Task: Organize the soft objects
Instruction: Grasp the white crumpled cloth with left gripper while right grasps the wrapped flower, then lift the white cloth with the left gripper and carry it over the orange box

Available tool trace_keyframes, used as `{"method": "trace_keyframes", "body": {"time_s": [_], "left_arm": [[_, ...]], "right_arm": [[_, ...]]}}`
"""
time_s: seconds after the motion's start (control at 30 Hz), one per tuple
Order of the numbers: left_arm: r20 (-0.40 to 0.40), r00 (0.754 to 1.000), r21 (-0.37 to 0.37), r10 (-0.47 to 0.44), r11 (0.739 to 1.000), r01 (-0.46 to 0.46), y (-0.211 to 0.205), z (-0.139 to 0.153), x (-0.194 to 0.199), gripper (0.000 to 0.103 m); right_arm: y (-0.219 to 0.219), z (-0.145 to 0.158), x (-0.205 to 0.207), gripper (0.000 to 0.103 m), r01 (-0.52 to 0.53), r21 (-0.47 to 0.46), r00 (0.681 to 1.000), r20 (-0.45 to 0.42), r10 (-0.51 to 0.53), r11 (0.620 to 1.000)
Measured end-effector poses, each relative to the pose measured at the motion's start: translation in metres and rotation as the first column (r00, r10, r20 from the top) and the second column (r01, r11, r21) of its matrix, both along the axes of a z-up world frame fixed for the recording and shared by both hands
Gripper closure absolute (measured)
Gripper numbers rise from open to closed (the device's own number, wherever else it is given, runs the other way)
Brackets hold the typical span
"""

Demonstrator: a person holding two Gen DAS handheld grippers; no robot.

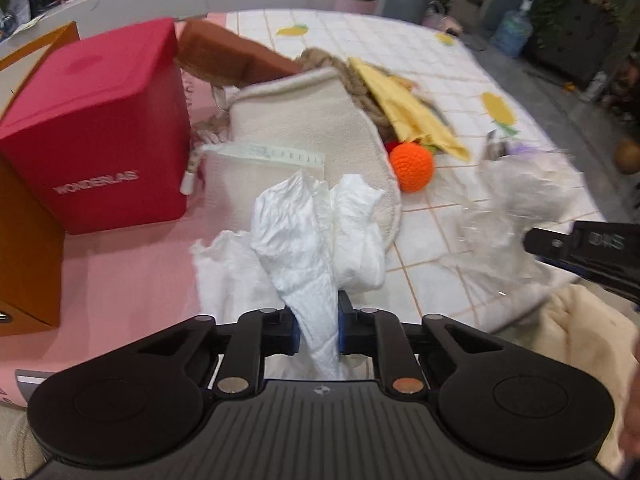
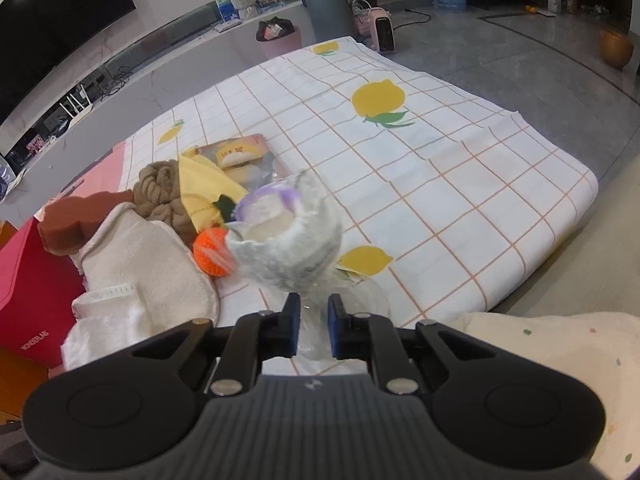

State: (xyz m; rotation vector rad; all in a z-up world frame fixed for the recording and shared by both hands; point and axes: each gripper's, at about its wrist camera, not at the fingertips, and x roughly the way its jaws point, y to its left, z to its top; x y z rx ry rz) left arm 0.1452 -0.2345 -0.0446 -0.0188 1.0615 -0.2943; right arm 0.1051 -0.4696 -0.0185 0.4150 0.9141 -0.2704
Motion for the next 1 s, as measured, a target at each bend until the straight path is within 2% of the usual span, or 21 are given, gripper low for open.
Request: {"method": "trace_keyframes", "body": {"time_s": [0.2,0.43,0.47,0.5,0.53,0.6,0.7,0.8,0.87,1.0], "left_arm": [[0.064,0.997,-0.08,-0.046,0.995,0.051,0.029,0.032,-0.018,0.087],[0.11,0.993,-0.149,-0.037,0.987,0.053,0.054,0.06,-0.026,0.087],[0.115,0.993,-0.15,-0.037,0.987,0.054,0.056,0.063,-0.028,0.087],[0.124,0.992,-0.147,-0.036,0.988,0.054,0.057,0.066,-0.029,0.087],[0.136,0.99,-0.142,-0.035,0.988,0.055,0.059,0.068,-0.03,0.087],[0.153,0.988,-0.137,-0.031,0.989,0.052,0.061,0.07,-0.036,0.087],[0.162,0.987,-0.157,-0.018,0.987,0.044,0.065,0.074,-0.039,0.087],[0.166,0.986,-0.157,-0.017,0.987,0.044,0.065,0.074,-0.04,0.087],[0.168,0.986,-0.154,-0.019,0.987,0.045,0.065,0.075,-0.04,0.087],[0.167,0.986,-0.161,-0.021,0.986,0.049,0.067,0.073,-0.041,0.086]], "right_arm": [[-0.003,0.008,-0.007,0.103,-0.003,0.046,0.999,0.038,0.001,0.999],[-0.004,0.023,-0.023,0.103,-0.038,0.058,0.993,0.114,0.031,0.998],[-0.006,0.023,-0.023,0.099,-0.037,0.06,0.993,0.116,0.03,0.998],[-0.008,0.023,-0.023,0.091,-0.02,0.067,0.992,0.126,0.011,0.998],[-0.011,0.022,-0.023,0.064,0.002,0.074,0.991,0.136,-0.012,0.997],[-0.016,0.02,-0.019,0.027,0.019,0.104,0.988,0.152,-0.035,0.994],[-0.019,0.012,-0.005,0.026,0.031,0.152,0.985,0.165,-0.056,0.988],[-0.01,0.003,0.012,0.019,-0.005,0.105,0.99,0.143,-0.011,0.994],[0.003,-0.005,0.021,0.016,-0.082,0.047,0.991,0.108,0.077,0.995],[0.029,-0.018,0.027,0.015,-0.193,-0.166,0.979,0.033,0.201,0.967]]}}
